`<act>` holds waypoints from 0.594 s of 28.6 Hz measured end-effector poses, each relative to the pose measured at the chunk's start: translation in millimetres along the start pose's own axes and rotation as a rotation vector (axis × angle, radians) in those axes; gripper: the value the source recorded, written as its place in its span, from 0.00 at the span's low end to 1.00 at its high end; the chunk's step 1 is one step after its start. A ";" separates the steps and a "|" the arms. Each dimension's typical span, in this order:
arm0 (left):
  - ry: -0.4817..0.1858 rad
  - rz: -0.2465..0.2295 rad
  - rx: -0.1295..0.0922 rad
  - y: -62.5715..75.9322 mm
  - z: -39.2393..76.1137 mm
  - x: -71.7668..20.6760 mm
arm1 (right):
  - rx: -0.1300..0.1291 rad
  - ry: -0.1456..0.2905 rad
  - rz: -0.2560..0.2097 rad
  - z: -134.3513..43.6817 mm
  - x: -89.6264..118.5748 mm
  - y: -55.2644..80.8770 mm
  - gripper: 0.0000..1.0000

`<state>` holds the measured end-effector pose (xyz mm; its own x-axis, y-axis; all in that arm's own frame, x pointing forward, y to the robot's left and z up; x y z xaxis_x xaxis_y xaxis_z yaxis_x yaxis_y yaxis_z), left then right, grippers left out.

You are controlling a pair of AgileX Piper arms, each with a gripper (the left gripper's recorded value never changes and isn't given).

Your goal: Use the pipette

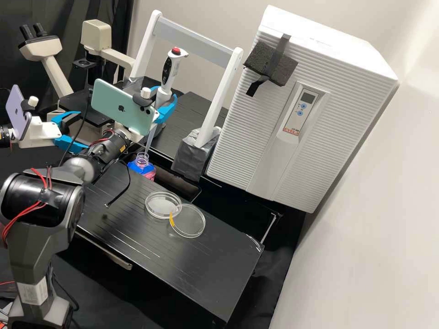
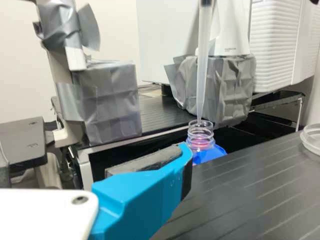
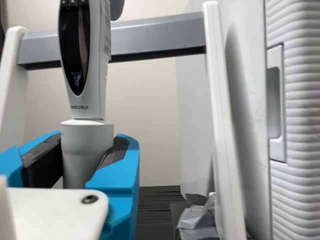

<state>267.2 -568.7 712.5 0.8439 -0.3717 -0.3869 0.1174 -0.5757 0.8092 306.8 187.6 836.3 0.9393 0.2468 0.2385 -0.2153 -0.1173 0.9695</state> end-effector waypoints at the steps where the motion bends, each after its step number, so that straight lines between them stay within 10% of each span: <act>1: 0.000 -0.011 0.006 -1.4 0.2 0.2 | -0.001 -0.001 0.001 0.4 0.2 0.4 0.00; 17: 0.002 -0.022 0.010 -2.4 -0.1 0.2 | -0.035 -0.025 -0.035 15.9 -4.0 -19.3 0.00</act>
<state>267.0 -567.3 710.5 0.8423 -0.3573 -0.4035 0.1305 -0.5912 0.7959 311.4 173.6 815.7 0.9527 0.2257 0.2034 -0.1911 -0.0755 0.9787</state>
